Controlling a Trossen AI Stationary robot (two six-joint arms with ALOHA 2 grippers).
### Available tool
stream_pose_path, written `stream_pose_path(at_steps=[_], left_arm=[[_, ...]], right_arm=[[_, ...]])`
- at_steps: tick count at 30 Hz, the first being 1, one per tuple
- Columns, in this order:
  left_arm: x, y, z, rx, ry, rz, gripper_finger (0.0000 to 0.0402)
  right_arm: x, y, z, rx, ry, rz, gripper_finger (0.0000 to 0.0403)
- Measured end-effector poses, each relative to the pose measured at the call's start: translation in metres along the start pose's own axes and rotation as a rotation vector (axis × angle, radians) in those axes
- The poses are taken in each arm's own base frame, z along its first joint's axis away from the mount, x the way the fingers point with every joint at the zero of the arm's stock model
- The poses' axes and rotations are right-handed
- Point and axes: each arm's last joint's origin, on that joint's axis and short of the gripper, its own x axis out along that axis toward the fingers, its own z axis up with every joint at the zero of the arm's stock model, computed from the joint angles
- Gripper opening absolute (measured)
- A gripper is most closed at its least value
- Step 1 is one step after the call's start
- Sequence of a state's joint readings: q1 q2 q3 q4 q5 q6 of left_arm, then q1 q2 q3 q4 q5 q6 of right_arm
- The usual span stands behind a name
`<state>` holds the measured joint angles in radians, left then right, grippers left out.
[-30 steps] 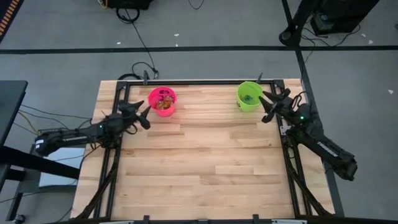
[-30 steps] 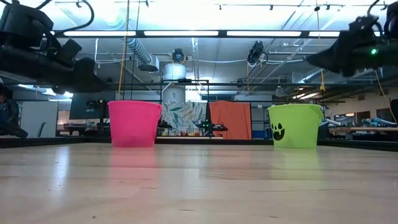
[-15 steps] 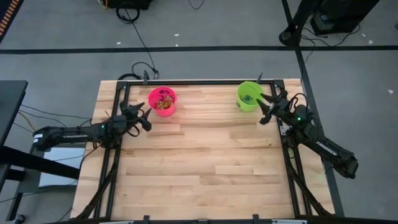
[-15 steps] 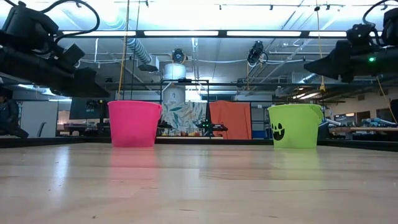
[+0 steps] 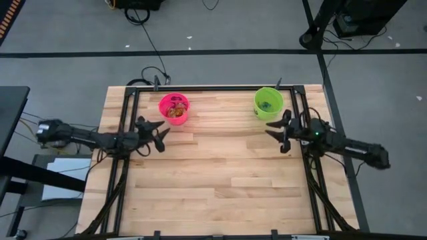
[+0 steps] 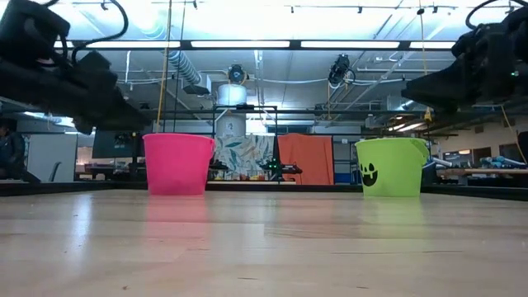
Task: Sort candy by brand, put in halloween buckets
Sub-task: Return to Home Position
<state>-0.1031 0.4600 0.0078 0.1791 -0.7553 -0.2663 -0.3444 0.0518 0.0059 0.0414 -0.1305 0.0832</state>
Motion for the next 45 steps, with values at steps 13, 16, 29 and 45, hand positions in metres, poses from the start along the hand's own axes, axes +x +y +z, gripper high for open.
stream_pose_path(at_steps=[13, 16, 29, 45], left_arm=[[0.002, -0.033, -0.02, 0.138, 0.025, -0.041, 0.0223], [-0.002, -0.036, -0.019, 0.173, -0.003, -0.033, 0.0223], [-0.028, -0.047, -0.023, 0.256, -0.063, -0.072, 0.0223], [-0.045, -0.054, 0.0, 0.13, -0.094, -0.591, 0.0223]], right_arm=[[0.002, 0.021, -0.005, -0.09, 0.042, 0.016, 0.0164], [0.002, 0.021, -0.005, -0.09, 0.037, 0.013, 0.0164], [0.002, 0.02, -0.003, -0.069, 0.019, -0.021, 0.0164], [0.002, 0.021, 0.0, -0.048, -0.016, -0.005, 0.0164]])
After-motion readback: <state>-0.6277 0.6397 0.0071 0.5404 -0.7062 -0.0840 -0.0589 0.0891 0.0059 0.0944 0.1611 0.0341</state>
